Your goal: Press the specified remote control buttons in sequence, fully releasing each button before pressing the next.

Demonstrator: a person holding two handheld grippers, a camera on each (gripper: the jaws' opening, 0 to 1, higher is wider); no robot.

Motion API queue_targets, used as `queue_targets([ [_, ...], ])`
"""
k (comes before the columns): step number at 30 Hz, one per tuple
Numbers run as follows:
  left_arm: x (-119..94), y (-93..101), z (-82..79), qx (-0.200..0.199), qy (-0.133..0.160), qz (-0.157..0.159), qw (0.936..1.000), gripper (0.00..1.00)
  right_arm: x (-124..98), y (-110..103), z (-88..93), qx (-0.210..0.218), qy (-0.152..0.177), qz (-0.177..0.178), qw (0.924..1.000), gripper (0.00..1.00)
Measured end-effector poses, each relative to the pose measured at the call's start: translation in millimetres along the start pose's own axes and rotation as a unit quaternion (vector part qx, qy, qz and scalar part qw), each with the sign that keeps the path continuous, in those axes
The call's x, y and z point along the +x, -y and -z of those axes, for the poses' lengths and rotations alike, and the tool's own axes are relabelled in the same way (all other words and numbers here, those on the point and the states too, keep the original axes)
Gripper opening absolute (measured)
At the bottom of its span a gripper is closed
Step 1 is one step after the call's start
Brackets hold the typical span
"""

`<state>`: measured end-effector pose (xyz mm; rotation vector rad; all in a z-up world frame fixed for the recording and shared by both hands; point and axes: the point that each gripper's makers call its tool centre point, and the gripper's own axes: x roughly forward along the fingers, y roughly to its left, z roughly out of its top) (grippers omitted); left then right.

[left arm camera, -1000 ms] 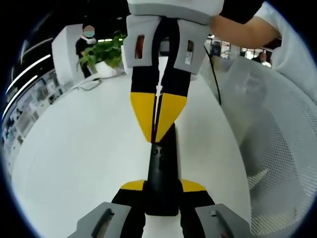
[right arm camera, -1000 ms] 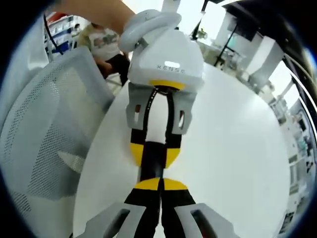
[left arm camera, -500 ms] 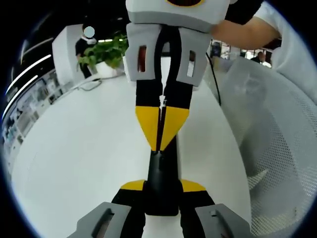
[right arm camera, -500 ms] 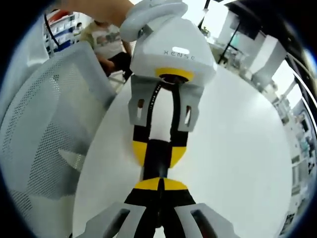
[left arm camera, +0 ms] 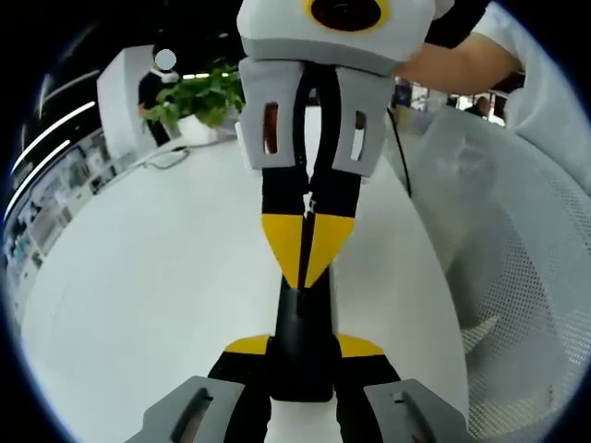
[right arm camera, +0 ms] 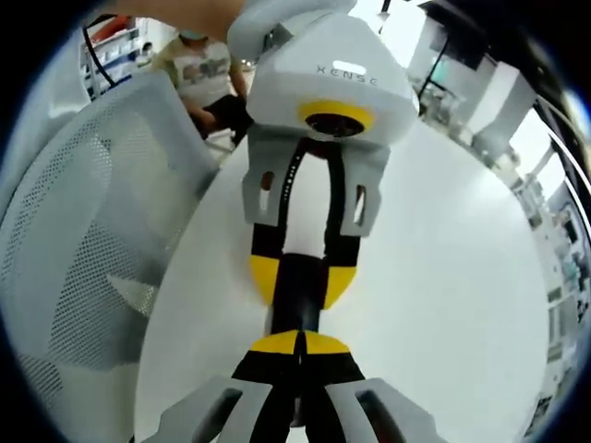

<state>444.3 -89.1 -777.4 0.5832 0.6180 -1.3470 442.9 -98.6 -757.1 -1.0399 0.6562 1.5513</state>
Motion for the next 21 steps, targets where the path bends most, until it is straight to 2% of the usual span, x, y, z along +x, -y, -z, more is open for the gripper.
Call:
queue_targets([
  [21,0.0,0.0,0.1,-0.002,0.003,0.000,1.0000,0.24,8.2,-2.4,4.4,0.001,-0.005,-0.009,0.9999,0.00],
])
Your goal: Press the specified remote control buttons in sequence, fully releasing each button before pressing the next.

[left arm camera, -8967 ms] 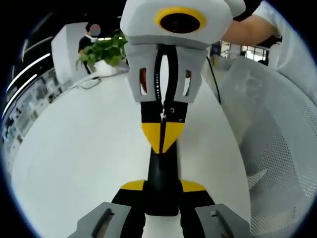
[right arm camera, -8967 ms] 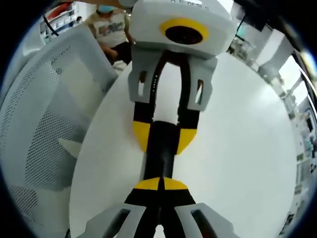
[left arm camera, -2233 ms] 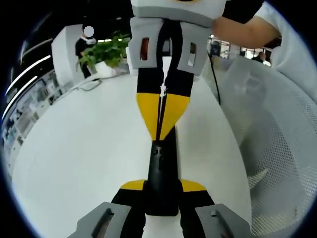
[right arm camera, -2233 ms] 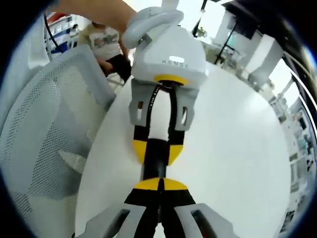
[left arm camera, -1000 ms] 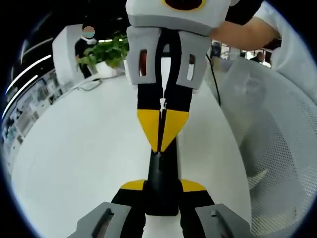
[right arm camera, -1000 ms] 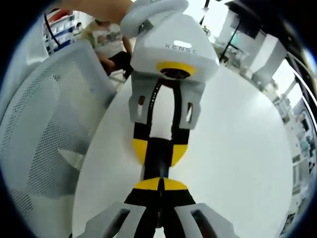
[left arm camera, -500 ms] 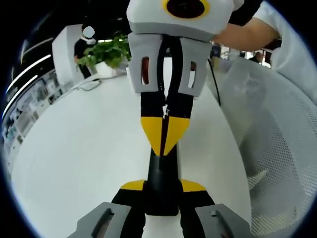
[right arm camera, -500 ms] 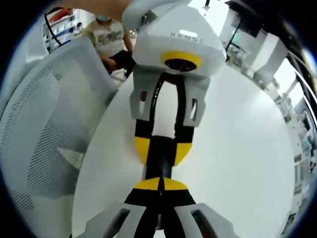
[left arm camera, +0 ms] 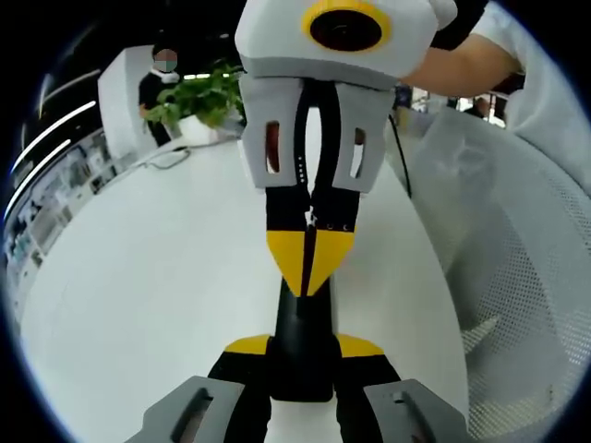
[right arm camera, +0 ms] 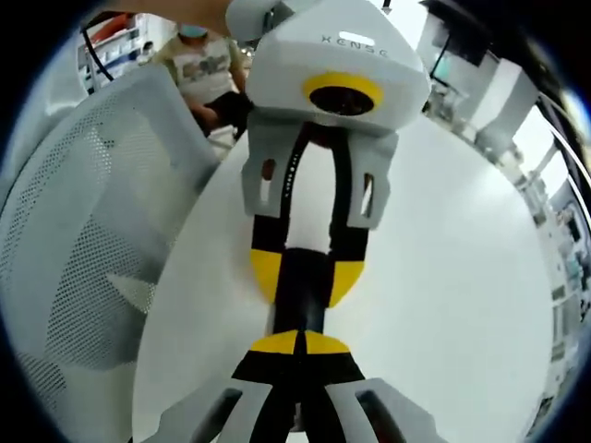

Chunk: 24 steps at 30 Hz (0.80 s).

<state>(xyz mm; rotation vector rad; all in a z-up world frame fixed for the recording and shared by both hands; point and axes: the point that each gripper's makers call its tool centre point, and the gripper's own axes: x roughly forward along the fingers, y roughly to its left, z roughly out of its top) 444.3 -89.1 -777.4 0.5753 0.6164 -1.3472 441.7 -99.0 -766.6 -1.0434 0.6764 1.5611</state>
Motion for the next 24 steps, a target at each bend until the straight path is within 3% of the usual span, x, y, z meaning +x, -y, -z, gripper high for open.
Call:
queue_targets([
  [16,0.1,-0.4,0.3,-0.003,0.005,-0.001,1.0000,0.24,4.4,-0.9,2.7,0.005,-0.003,-0.011,0.9999,0.00],
  [19,0.2,-0.8,0.5,-0.003,0.005,-0.001,1.0000,0.24,4.9,0.8,3.0,0.027,0.000,-0.021,0.9994,0.00],
  [24,0.4,-1.3,1.0,-0.004,0.006,-0.001,1.0000,0.24,6.5,-0.8,3.1,-0.002,-0.022,-0.016,0.9996,0.00],
])
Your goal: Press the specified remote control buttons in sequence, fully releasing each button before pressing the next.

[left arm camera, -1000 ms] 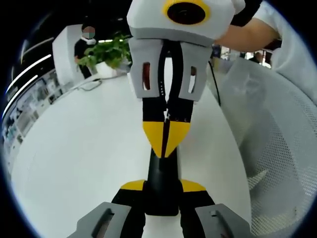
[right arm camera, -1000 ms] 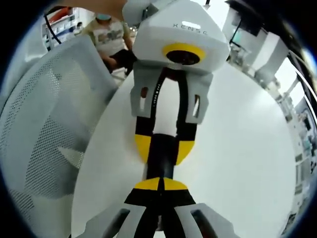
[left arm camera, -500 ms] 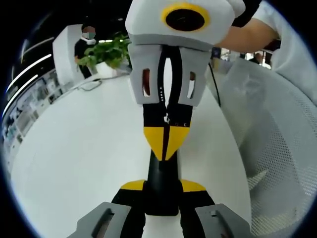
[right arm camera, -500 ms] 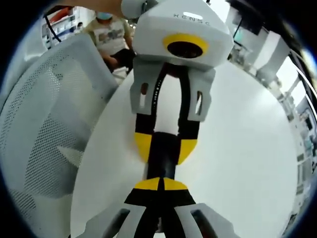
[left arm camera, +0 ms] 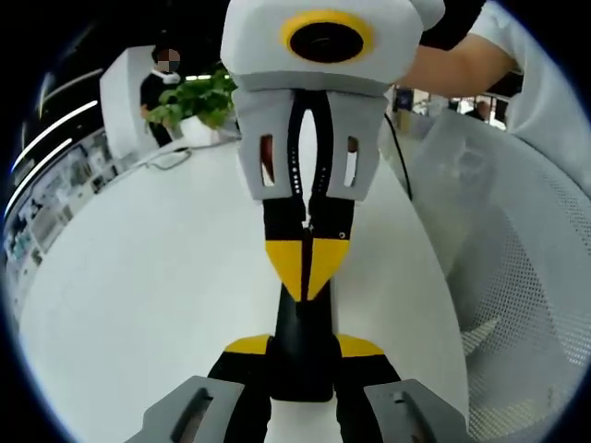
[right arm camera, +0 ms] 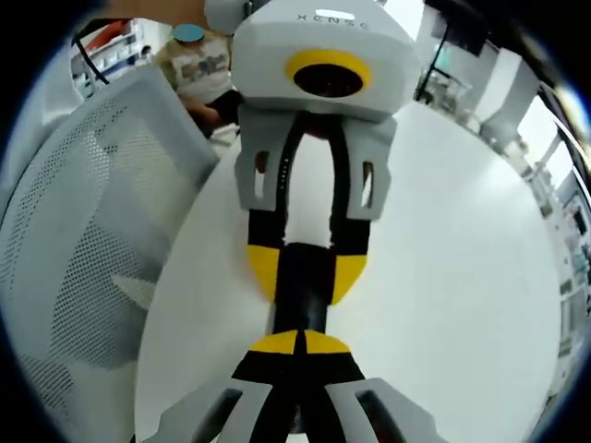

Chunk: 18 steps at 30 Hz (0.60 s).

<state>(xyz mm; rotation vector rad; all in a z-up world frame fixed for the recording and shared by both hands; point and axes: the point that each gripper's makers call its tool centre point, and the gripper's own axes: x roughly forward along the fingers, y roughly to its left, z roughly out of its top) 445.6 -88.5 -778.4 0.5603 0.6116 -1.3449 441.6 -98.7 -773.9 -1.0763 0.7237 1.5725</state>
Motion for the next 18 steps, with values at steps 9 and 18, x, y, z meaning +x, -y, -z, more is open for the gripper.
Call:
queue_targets([
  [9,0.2,-0.4,0.4,0.000,0.000,-0.001,1.0000,0.24,-0.3,0.6,0.5,0.002,-0.003,0.002,1.0000,0.00],
  [18,0.5,-0.3,0.5,0.001,-0.002,0.000,1.0000,0.24,-0.2,0.6,0.6,0.016,0.010,0.002,0.9998,0.00],
])
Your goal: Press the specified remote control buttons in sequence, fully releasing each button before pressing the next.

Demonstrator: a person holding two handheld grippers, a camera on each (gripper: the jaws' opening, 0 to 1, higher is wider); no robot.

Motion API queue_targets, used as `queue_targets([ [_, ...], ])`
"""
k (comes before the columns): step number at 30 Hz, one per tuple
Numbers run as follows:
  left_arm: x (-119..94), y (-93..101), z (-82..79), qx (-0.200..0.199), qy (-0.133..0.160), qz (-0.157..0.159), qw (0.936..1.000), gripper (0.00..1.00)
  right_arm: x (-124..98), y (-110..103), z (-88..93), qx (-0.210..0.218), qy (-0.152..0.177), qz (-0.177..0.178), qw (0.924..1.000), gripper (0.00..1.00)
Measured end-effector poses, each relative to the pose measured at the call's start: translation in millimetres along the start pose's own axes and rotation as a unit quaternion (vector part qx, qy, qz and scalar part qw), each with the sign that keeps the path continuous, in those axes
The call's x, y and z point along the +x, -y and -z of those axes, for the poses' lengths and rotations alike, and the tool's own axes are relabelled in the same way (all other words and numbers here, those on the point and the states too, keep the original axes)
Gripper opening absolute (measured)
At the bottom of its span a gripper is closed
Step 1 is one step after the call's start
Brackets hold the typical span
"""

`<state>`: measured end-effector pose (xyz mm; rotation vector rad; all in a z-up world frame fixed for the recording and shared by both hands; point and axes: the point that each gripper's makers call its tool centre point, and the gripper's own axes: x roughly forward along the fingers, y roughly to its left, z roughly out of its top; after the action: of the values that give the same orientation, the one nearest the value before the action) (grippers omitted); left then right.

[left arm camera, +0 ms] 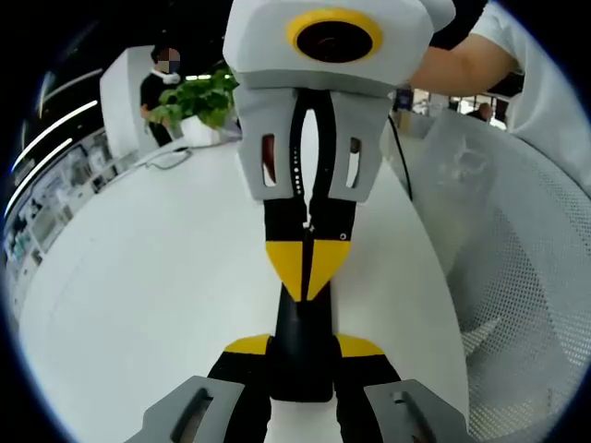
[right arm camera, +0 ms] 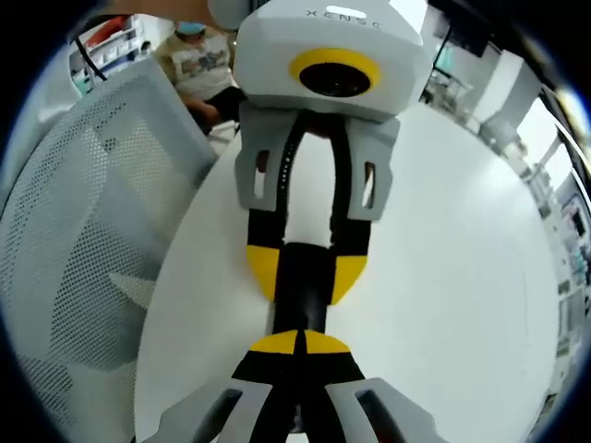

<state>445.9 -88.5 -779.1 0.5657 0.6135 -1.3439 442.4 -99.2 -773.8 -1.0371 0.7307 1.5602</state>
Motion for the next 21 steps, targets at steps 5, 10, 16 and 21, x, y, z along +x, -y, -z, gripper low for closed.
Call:
queue_targets([
  [5,0.1,0.2,0.1,0.000,-0.002,-0.001,1.0000,0.24,0.0,-0.3,-0.4,-0.003,-0.001,0.002,1.0000,0.00],
  [10,0.0,0.8,-0.3,0.001,-0.006,-0.001,1.0000,0.24,-0.2,-0.5,-0.5,-0.008,-0.005,0.003,1.0000,0.00],
  [16,0.0,0.8,-0.2,0.003,-0.010,-0.002,0.9999,0.24,-1.4,-1.6,-1.1,-0.019,-0.004,0.005,0.9998,0.00],
  [21,-0.2,1.1,-0.5,0.003,-0.012,-0.003,0.9999,0.24,-6.8,0.4,-2.2,-0.021,0.000,0.012,0.9997,0.00],
])
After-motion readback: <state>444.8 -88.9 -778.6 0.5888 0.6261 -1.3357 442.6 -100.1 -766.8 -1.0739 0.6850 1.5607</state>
